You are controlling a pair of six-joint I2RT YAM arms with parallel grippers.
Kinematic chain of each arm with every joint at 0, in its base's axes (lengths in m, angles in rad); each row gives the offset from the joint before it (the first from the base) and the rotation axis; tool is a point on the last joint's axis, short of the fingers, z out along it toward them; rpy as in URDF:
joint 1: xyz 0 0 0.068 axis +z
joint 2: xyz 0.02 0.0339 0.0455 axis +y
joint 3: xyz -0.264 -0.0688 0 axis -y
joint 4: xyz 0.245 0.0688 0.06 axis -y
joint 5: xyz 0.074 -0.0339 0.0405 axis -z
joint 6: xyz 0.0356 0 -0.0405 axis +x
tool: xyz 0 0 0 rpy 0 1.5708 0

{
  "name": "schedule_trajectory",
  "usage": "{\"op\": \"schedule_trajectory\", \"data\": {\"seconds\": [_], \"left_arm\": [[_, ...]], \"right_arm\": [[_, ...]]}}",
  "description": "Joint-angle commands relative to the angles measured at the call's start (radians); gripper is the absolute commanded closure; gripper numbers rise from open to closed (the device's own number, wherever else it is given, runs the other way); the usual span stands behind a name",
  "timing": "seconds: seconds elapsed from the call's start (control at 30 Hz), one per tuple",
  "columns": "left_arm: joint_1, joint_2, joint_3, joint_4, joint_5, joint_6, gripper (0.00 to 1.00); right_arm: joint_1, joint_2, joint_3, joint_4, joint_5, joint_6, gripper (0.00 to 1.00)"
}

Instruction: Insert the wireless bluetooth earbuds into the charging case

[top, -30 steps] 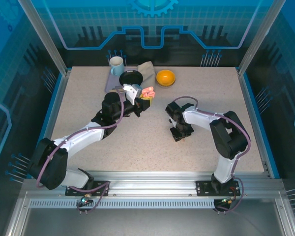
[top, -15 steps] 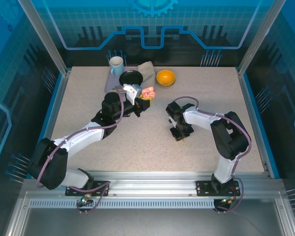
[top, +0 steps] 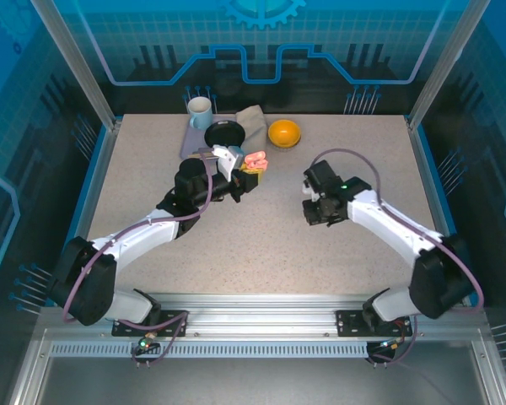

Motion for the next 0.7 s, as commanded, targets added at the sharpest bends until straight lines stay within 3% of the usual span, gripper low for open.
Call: {"op": "schedule_trajectory", "data": {"seconds": [0.0, 0.3, 0.67], "left_arm": [[0.008, 0.002, 0.021, 0.024, 0.075, 0.034, 1.00], [-0.056, 0.057, 0.077, 0.018, 0.194, 0.057, 1.00], [-0.127, 0.143, 0.229, 0.034, 0.150, 0.046, 1.00]], "right_arm": [[-0.040, -0.122, 0.057, 0.064, -0.001, 0.056, 0.80], [-0.088, -0.318, 0.146, 0.321, -0.076, 0.052, 0.78], [-0.089, -0.356, 0.077, 0.650, -0.174, 0.077, 0.77]]}}
